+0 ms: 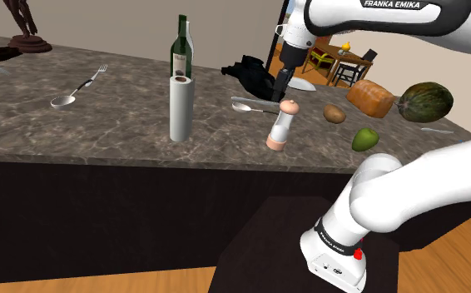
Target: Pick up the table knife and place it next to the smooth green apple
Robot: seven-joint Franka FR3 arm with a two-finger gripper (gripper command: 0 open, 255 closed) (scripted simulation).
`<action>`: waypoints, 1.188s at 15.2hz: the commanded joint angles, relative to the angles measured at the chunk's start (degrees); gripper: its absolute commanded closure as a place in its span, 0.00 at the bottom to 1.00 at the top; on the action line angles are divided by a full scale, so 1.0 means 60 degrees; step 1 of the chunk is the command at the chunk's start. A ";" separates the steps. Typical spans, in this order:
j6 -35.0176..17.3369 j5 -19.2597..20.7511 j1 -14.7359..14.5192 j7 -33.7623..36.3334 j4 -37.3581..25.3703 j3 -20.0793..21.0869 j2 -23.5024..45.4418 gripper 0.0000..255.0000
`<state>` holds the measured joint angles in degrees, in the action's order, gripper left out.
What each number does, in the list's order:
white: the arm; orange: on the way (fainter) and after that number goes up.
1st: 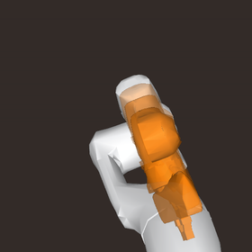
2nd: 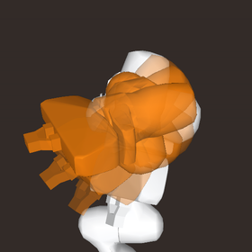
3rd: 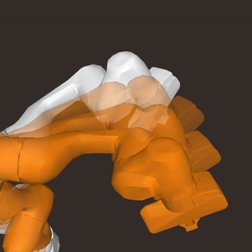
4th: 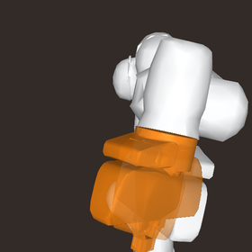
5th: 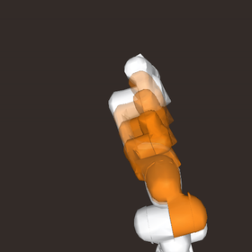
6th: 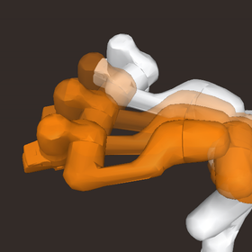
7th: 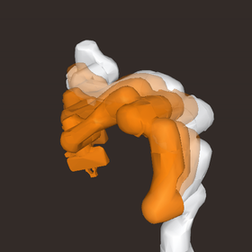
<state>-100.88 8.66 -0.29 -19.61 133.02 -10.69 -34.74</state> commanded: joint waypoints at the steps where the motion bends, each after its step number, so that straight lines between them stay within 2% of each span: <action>1: -0.0383 0.0077 -0.0026 -0.0777 -0.0086 -0.0465 0.0368 0.00; 5: -0.1111 -0.0019 -0.0168 -0.2321 -0.0649 -0.1403 0.1517 0.00; 9: -0.1700 -0.0478 -0.0373 -0.3970 -0.1477 -0.2288 0.2890 0.00; 14: -0.2107 -0.1651 -0.0516 -0.6221 -0.2893 -0.3183 0.4919 0.00; 18: -0.2047 -0.2939 -0.0277 -0.8042 -0.4361 -0.3518 0.6745 0.00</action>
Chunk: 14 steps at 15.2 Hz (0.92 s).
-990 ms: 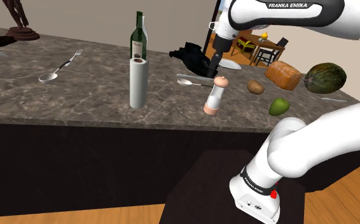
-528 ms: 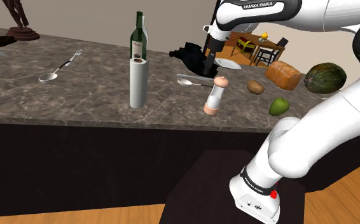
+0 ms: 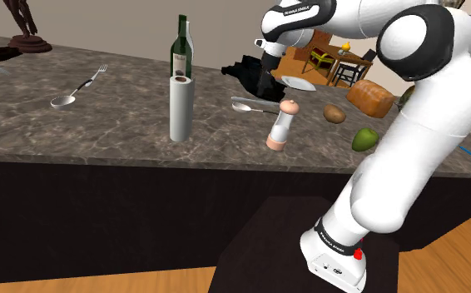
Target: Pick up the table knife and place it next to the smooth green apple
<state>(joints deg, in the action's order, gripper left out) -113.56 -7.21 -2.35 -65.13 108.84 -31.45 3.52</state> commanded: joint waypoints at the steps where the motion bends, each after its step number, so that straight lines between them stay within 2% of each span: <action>1: 0.0137 -0.0619 0.0199 -0.0878 -0.0749 -0.0063 0.0836 0.00; 5: 0.0624 -0.1780 0.0926 -0.2314 -0.2646 0.0139 0.2702 0.00; 9: 0.1382 -0.2636 0.1835 -0.3299 -0.5004 0.0567 0.4601 0.00; 10: 0.1443 -0.2674 0.1917 -0.3345 -0.5193 0.0622 0.4735 0.00; 14: 0.1002 -0.2747 0.1852 -0.3410 -0.4834 0.0672 0.4833 0.00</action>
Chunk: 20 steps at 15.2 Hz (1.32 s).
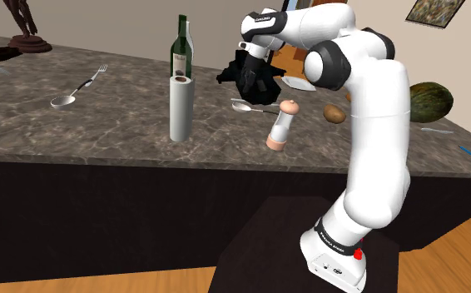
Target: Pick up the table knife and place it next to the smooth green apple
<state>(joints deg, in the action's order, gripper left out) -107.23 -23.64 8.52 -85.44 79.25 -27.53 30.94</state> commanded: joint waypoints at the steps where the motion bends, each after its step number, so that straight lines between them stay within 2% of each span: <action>1: -0.0160 -0.0029 0.0030 -0.0041 0.0181 0.0035 0.0294 0.00; 3: -0.0433 -0.0079 0.0007 -0.0082 0.0377 0.0084 0.0377 0.00; 11: -0.0445 -0.0037 0.0058 -0.0060 0.0380 0.0155 0.0362 0.00; 12: -0.0385 -0.0046 0.0074 -0.0035 0.0274 0.0164 0.0411 1.00; 15: -0.0306 -0.0065 0.0230 -0.0214 0.0237 0.0124 0.0392 1.00; 17: -0.0256 0.0003 0.0110 -0.0084 0.0282 0.0111 0.0260 1.00; 18: -0.0419 0.0052 0.0006 -0.0110 0.0654 0.0081 0.0043 1.00; 20: -0.0098 0.0070 0.0050 0.0003 0.0213 0.0092 0.0157 1.00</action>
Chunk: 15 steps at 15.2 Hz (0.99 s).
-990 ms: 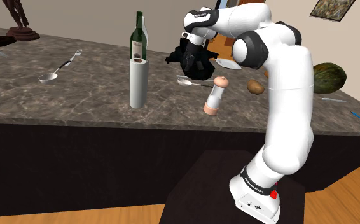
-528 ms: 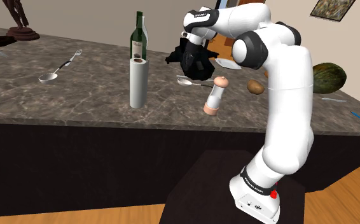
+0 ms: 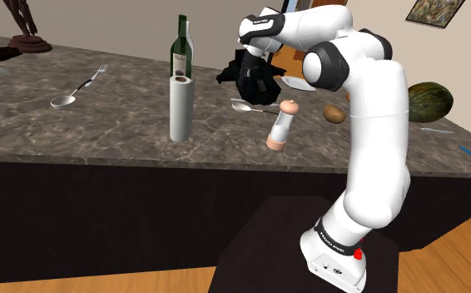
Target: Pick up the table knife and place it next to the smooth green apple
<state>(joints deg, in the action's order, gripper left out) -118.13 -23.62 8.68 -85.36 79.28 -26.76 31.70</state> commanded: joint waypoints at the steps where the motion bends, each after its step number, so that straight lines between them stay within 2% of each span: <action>1: 0.0000 0.0000 0.0000 0.0000 0.0000 0.0000 0.0000 1.00; 2: 0.0000 0.0000 0.0000 0.0000 0.0000 -0.0001 0.0000 0.00; 6: 0.1225 0.1936 -0.1288 0.1362 0.0170 -0.0621 0.0091 0.00; 15: 0.0433 0.1763 -0.1247 0.1250 0.0685 -0.0534 0.0402 0.00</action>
<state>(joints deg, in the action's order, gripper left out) -115.23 -12.96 1.12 -77.78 83.27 -30.01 33.93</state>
